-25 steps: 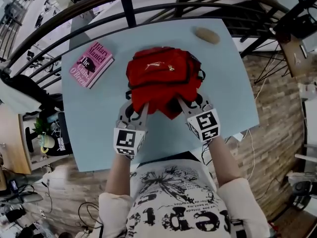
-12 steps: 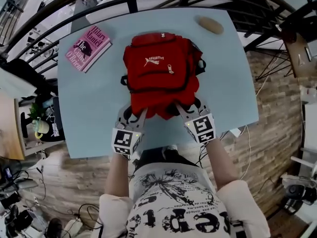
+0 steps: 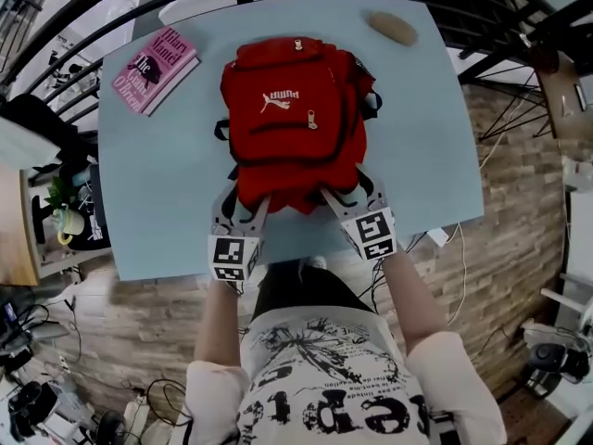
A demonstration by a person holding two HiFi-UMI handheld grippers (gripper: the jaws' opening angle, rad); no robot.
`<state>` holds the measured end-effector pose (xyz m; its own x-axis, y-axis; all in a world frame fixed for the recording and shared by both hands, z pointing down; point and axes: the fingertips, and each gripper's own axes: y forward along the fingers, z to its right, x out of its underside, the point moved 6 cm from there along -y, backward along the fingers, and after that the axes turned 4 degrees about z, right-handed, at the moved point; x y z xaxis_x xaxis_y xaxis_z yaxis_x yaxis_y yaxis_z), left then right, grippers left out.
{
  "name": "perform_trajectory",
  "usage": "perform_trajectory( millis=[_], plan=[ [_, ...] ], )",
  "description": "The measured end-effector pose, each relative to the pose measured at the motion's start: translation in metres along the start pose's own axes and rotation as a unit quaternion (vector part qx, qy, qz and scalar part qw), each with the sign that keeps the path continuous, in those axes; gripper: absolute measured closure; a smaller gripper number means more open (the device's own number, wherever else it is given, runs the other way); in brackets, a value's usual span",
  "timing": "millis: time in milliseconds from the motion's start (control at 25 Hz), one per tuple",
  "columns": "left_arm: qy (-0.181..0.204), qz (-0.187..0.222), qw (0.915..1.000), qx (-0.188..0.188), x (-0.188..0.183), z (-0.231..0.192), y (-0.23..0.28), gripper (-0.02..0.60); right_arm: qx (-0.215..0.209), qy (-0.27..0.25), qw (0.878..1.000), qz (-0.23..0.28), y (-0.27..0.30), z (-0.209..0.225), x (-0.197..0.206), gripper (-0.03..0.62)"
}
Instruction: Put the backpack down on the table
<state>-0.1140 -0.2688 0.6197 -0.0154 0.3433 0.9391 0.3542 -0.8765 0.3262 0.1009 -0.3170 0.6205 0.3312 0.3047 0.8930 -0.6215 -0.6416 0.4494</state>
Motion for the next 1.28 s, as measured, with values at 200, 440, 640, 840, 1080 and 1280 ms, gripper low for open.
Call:
perform_trajectory(
  millis=[200,440,640,840,1080,1280],
  plan=[
    [-0.016,0.011,0.9996,-0.020,-0.001,-0.005,-0.011,0.279,0.018,-0.011,1.000,0.024,-0.008,0.001,-0.007,0.237],
    [-0.006,0.037,0.9990,-0.022,-0.015,0.000,-0.031,0.262,0.016,-0.024,0.999,0.045,-0.030,-0.002,-0.016,0.206],
    [0.007,0.058,0.9978,-0.032,-0.029,0.015,-0.053,0.264,0.026,-0.032,0.997,0.063,-0.061,-0.007,-0.031,0.221],
    [-0.012,0.083,0.9964,-0.010,-0.060,0.044,-0.075,0.460,0.044,-0.017,0.995,0.084,-0.091,-0.010,-0.049,0.353],
    [0.040,0.115,0.9923,-0.025,-0.098,0.068,-0.101,0.543,0.074,-0.024,0.989,0.129,-0.130,-0.015,-0.082,0.589],
    [0.069,0.155,0.9847,-0.042,-0.137,0.086,-0.127,0.557,0.069,-0.053,0.982,0.169,-0.156,-0.026,-0.114,0.599]
  ],
)
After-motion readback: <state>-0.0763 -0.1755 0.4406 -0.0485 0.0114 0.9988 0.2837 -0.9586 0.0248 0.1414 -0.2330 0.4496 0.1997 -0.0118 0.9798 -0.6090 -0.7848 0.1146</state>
